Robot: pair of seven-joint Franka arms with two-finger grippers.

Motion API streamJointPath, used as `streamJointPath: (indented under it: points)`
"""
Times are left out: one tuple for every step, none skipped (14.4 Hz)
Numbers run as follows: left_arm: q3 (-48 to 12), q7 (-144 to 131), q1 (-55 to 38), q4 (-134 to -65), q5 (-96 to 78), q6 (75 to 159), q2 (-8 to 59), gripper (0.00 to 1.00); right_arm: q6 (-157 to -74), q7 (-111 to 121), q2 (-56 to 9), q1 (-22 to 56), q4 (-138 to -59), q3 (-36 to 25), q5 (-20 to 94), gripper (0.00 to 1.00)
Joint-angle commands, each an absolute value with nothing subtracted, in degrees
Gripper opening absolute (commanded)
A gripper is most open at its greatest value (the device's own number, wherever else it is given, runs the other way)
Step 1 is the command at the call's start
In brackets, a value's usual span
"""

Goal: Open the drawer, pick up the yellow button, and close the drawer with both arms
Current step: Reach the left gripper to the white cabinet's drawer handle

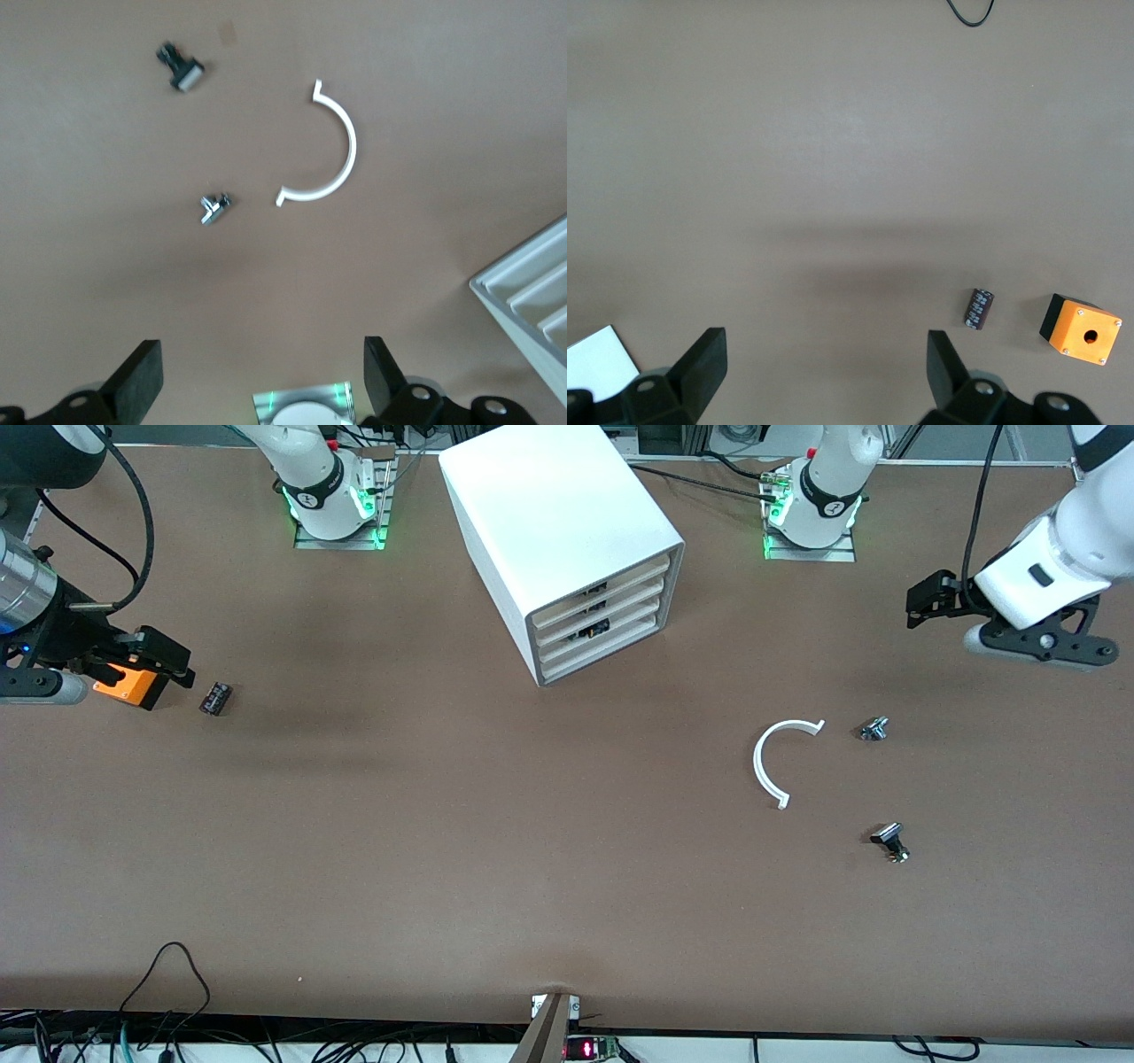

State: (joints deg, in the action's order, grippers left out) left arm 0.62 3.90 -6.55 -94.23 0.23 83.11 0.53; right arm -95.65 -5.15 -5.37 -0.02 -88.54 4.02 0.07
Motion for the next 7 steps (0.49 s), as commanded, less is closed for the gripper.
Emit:
streamJointPath:
  points:
    - [0.6, 5.0, -6.9, -90.7, -6.6, 79.2, 3.2, 1.0, -95.4, -4.0, -5.7, -0.8, -87.4, 4.4, -0.3, 1.0]
    - [0.6, 5.0, -6.9, -90.8, -9.7, 78.8, 3.9, 1.0, -95.4, -4.0, -5.7, -0.8, -87.4, 4.4, -0.4, 1.0]
    - [0.6, 5.2, -7.0, -90.7, -12.1, 77.7, 4.5, 1.0, -95.4, -4.2, -5.8, -0.8, -87.4, 4.4, -0.5, 1.0]
    - [0.6, 5.1, -7.1, -90.7, -15.3, 76.5, 5.4, 1.0, -95.4, -4.6, -5.7, -0.6, -87.5, 4.5, -0.7, 1.0]
    - [0.6, 5.3, -7.0, -90.8, -18.9, 74.9, 6.8, 1.0, -95.2, -4.7, -5.7, -0.5, -87.5, 4.5, -0.7, 1.0]
    - [0.6, 5.4, -6.9, -90.7, -22.9, 72.7, 8.3, 1.0, -94.8, -4.7, -5.7, -0.6, -87.5, 4.5, -0.6, 1.0]
    - [0.6, 5.9, -6.5, -90.9, -26.9, 71.2, 10.2, 1.0, -94.7, -4.4, -5.7, -0.6, -87.5, 4.5, -0.7, 1.0]
